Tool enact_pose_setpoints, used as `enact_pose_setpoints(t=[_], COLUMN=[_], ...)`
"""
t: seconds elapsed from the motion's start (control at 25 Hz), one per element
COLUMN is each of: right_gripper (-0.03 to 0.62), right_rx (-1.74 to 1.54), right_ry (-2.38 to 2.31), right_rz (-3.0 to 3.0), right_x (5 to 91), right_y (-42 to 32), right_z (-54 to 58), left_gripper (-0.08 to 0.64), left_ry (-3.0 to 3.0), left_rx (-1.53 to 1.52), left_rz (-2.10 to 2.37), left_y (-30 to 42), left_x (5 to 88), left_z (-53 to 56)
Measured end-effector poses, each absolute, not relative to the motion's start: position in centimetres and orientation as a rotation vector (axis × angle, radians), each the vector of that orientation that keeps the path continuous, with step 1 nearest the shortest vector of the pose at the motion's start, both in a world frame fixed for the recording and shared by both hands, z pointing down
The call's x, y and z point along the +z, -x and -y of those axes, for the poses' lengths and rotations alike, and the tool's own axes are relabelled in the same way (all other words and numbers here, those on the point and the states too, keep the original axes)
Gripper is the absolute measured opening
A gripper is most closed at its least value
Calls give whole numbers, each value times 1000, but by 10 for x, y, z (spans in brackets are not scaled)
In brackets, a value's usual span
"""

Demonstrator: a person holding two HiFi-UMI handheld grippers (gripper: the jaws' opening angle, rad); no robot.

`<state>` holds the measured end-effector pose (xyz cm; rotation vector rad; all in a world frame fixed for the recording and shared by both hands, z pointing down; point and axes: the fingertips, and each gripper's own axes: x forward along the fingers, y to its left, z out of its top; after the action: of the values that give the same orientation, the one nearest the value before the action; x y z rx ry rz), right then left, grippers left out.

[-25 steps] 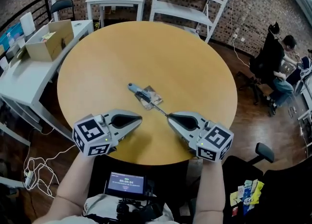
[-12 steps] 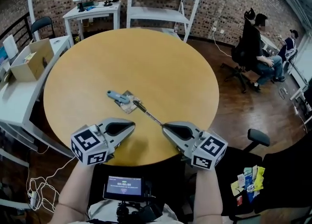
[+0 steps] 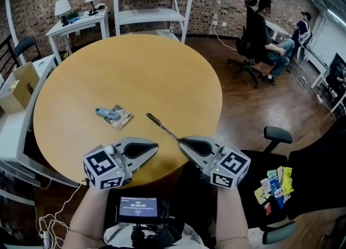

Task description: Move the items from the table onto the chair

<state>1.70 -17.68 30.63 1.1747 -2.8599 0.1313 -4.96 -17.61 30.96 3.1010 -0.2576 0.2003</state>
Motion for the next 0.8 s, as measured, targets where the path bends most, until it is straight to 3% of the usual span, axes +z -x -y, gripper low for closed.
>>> enact_pose_setpoints(t=[0.36, 0.8], right_gripper=[38, 38], right_rx=[126, 164], right_ry=[-1482, -1906], right_rz=[2789, 2571], right_x=[292, 313], right_y=[-107, -234], right_z=[135, 36], left_gripper=[3, 3], left_ry=[-3148, -3140], left_rx=[71, 121], left_rz=[63, -355], left_y=[-37, -188], left_x=[282, 292], left_z=[157, 72])
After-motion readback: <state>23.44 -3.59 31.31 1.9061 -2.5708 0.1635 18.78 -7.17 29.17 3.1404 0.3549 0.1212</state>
